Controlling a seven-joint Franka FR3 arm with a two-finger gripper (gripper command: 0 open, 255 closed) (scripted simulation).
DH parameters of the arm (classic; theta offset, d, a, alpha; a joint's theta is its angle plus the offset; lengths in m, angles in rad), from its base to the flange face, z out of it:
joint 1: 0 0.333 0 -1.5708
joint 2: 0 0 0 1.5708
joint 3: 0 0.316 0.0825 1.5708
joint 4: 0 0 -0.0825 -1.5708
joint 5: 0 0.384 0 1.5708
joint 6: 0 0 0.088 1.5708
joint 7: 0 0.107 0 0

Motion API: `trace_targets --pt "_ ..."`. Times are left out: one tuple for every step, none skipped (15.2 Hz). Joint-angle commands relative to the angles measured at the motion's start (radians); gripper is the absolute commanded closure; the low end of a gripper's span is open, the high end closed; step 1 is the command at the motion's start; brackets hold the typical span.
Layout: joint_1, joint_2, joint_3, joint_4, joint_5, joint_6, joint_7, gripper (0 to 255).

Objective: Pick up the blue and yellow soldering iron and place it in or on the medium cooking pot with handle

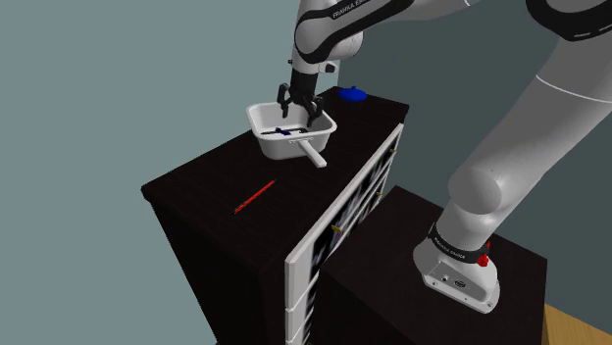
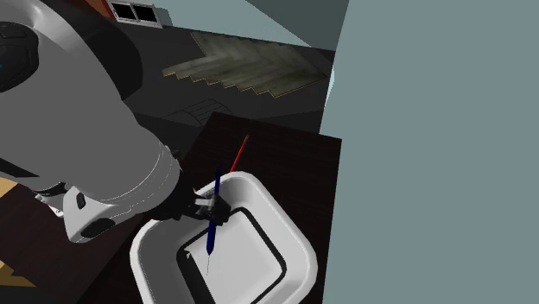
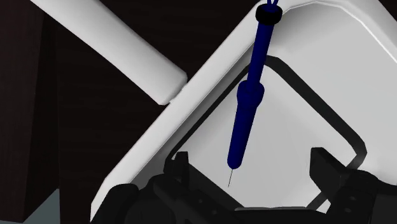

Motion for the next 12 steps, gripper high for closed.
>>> trace_targets --pt "0.000 0.000 0.000 0.000 0.000 0.000 0.000 0" --pt "0.000 0.000 0.000 0.000 0.000 0.000 0.000 0" --pt "-0.001 -0.017 -0.003 0.017 0.004 -0.033 -0.003 0" --pt "-0.003 -0.033 -0.006 0.035 0.006 -0.067 -0.006 0" --pt "-0.004 -0.047 -0.010 0.054 0.009 -0.100 -0.008 0" --pt "-0.005 -0.057 -0.012 0.070 0.010 -0.126 -0.009 0" --pt "-0.005 -0.057 -0.013 0.070 0.010 -0.126 -0.009 0" --pt "-0.005 -0.057 -0.013 0.070 0.010 -0.126 -0.009 0" --pt "-0.005 -0.057 -0.013 0.070 0.010 -0.126 -0.009 0" --pt "-0.005 -0.057 -0.013 0.070 0.010 -0.126 -0.009 0" --pt "-0.005 -0.057 -0.013 0.070 0.010 -0.126 -0.009 0" --pt "-0.005 -0.057 -0.013 0.070 0.010 -0.126 -0.009 0"
